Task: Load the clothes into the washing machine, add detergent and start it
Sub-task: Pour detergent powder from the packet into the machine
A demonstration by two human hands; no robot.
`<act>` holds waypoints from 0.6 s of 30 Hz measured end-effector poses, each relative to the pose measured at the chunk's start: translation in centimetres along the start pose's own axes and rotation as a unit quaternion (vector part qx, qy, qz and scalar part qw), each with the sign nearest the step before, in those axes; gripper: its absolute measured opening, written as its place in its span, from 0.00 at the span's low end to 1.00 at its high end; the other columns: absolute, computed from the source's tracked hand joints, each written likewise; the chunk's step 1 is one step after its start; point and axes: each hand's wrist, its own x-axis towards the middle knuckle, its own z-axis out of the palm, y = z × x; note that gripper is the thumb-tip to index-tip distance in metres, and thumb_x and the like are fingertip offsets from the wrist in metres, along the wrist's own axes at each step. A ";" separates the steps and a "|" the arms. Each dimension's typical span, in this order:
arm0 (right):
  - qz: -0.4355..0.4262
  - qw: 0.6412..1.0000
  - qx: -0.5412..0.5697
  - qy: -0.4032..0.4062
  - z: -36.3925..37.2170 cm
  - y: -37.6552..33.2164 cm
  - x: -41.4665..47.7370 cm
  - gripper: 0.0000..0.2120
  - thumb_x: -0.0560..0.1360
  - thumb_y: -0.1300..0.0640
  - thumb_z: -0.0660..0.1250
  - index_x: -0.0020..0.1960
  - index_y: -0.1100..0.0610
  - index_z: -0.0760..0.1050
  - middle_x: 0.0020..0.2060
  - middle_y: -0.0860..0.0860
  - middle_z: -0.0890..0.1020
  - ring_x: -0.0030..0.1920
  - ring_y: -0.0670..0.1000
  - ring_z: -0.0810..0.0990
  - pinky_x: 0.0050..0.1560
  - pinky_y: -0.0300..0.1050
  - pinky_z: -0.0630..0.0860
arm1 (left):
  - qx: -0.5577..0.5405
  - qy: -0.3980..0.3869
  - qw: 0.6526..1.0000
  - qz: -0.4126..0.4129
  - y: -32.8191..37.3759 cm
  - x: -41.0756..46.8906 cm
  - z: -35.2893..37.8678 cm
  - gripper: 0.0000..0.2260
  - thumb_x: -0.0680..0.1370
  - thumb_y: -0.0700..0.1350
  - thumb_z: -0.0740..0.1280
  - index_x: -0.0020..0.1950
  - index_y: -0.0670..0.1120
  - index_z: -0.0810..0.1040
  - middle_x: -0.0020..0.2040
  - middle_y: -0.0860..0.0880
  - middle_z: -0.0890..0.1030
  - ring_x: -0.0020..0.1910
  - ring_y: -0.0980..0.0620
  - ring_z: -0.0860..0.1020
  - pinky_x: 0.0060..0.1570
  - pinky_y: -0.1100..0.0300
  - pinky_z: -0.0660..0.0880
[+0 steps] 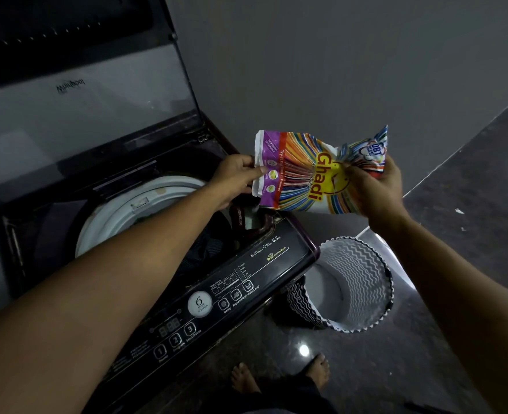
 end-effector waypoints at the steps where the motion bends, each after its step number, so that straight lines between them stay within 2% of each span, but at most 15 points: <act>1: 0.001 1.000 0.000 0.001 0.0 0.0 0.1 0.18 0.74 0.63 0.74 0.63 0.60 0.78 0.54 0.53 0.86 0.53 0.54 0.86 0.56 0.50 0.83 | -0.002 -0.001 1.000 -0.001 0.0 0.0 0.0 0.11 0.80 0.42 0.70 0.62 0.41 0.80 0.52 0.45 0.86 0.45 0.52 0.87 0.41 0.59 0.83; 8: 0.001 1.000 -0.005 0.009 0.0 -0.2 0.2 0.15 0.73 0.63 0.74 0.59 0.56 0.79 0.52 0.53 0.86 0.53 0.55 0.86 0.57 0.52 0.83 | -0.002 -0.001 1.000 0.000 0.2 0.1 0.1 0.11 0.81 0.42 0.69 0.62 0.41 0.80 0.50 0.46 0.86 0.44 0.54 0.87 0.38 0.61 0.82; 18: 0.001 1.000 0.001 0.003 0.1 -0.6 0.1 0.14 0.74 0.63 0.73 0.59 0.55 0.79 0.50 0.49 0.86 0.49 0.49 0.86 0.51 0.43 0.83 | -0.004 0.004 1.000 0.000 0.2 0.1 0.3 0.11 0.81 0.41 0.69 0.62 0.41 0.79 0.50 0.46 0.86 0.42 0.55 0.86 0.36 0.63 0.81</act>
